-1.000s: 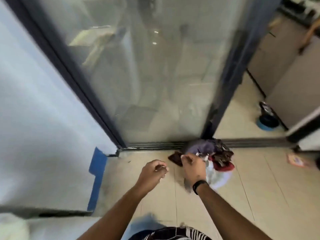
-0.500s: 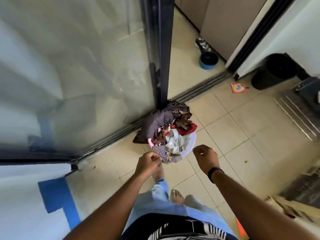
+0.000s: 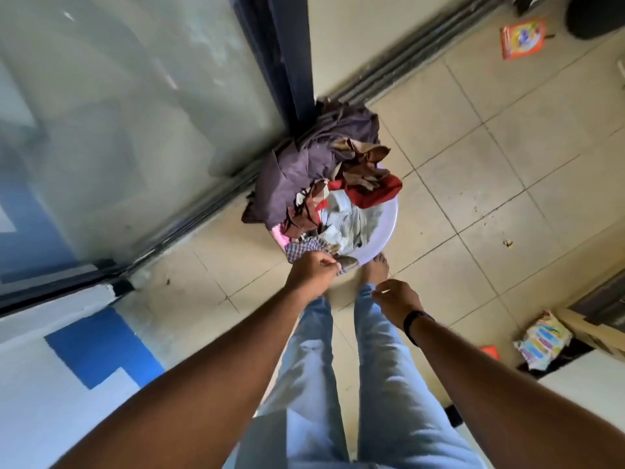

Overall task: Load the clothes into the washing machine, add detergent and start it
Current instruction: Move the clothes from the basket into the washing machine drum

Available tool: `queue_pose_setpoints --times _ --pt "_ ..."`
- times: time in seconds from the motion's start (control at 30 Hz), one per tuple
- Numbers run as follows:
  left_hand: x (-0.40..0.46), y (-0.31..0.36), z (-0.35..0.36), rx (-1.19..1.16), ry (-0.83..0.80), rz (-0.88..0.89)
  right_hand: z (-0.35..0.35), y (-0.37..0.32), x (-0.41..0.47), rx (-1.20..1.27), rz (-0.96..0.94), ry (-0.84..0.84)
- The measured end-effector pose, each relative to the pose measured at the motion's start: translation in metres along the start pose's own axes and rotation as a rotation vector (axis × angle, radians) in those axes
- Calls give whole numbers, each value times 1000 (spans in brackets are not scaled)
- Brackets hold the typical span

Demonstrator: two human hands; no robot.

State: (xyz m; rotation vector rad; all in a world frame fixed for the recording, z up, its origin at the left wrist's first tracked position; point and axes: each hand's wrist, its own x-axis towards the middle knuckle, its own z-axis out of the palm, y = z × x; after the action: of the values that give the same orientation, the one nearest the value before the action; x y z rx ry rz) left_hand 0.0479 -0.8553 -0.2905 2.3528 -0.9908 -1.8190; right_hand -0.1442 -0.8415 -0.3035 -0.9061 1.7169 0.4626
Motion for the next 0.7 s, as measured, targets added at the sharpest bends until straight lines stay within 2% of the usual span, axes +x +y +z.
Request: queue_pose_setpoints --times 0.07,0.13,0.27,0.47,0.57,0.7 --pt "30 -8 13 54 -13 -39 6 4 33 -116 -1 -62" --pt "59 -17 25 129 -50 -68 9 -4 60 -171 -63 -22" --pt "118 -33 49 214 26 -122 17 -20 119 -52 -126 -5" --pt "167 -43 80 488 167 -128 40 -46 171 -157 -76 -322" --pt "171 -47 83 519 195 -143 55 -50 175 -239 -132 -310" --pt "156 -48 71 383 203 -155 56 -60 158 -116 -68 -403"
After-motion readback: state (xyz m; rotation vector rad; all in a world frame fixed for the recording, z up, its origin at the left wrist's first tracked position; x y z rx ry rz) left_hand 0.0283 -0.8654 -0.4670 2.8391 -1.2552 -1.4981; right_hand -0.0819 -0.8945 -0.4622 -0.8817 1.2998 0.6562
